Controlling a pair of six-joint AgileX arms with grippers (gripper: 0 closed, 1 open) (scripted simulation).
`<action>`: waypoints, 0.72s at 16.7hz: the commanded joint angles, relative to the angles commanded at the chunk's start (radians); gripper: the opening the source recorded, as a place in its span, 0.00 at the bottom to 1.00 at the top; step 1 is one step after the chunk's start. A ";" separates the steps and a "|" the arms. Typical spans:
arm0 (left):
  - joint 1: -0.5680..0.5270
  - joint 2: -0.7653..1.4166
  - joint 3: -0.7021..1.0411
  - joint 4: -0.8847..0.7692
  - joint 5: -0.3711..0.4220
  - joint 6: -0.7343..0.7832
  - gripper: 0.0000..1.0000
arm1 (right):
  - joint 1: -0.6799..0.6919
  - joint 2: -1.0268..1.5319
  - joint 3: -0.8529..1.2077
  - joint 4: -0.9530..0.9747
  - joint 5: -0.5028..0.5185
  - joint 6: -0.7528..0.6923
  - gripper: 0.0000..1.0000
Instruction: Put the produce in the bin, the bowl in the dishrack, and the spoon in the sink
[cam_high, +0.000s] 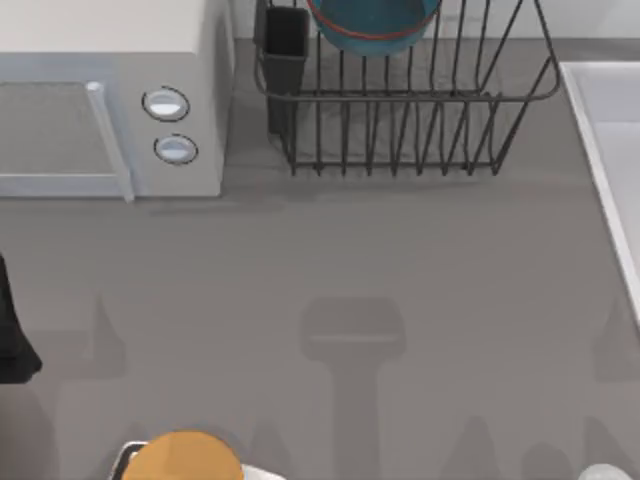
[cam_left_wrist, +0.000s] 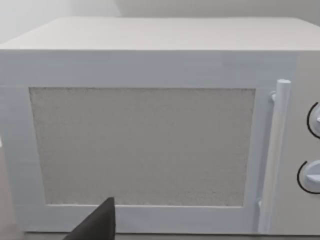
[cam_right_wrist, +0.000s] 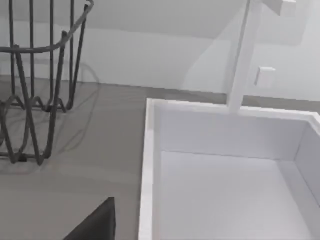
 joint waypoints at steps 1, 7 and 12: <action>0.000 0.000 0.000 0.000 0.000 0.000 1.00 | -0.016 0.051 0.034 -0.039 0.000 -0.047 1.00; 0.000 0.000 0.000 0.000 0.000 0.000 1.00 | -0.142 0.487 0.305 -0.355 0.001 -0.433 1.00; 0.000 0.000 0.000 0.000 0.000 0.000 1.00 | -0.252 0.870 0.548 -0.641 -0.002 -0.777 1.00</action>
